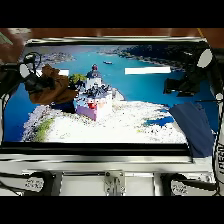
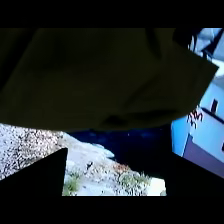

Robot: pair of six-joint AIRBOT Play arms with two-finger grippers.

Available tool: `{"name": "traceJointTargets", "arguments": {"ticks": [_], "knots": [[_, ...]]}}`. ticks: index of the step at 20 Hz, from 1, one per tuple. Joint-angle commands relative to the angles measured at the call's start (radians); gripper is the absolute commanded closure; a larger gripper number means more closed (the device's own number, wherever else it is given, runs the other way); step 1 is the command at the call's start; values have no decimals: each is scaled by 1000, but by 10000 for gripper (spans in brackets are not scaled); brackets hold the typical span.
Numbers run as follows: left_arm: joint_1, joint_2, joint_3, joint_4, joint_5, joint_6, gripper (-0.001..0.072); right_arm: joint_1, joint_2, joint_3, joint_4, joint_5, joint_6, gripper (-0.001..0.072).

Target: Fold the shirts.

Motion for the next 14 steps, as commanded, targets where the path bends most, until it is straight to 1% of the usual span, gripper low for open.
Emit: {"name": "traceJointTargets", "arguments": {"ticks": [1,3,5,10,11,12,13,14], "knots": [[124,-260,268,-130,-68,15,-13,1,-8,1,3,1,-1,17],[151,-361,345,-163,-83,15,-13,1,-18,1,7,1,-1,17],[158,-423,365,-162,-82,15,-13,1,-30,1,15,0,0,17],[160,-503,367,-162,-55,23,-13,1,-56,-1,37,-3,0,17],[160,-509,366,-162,-55,23,65,1,-60,-1,37,-3,1,17],[160,-510,366,-162,-56,23,304,1,-62,-1,37,-2,5,17],[160,-508,368,-164,-56,23,577,1,-63,-1,37,-1,5,17],[159,-501,372,-182,-56,35,671,1,-63,-1,37,1,4,17]]}}
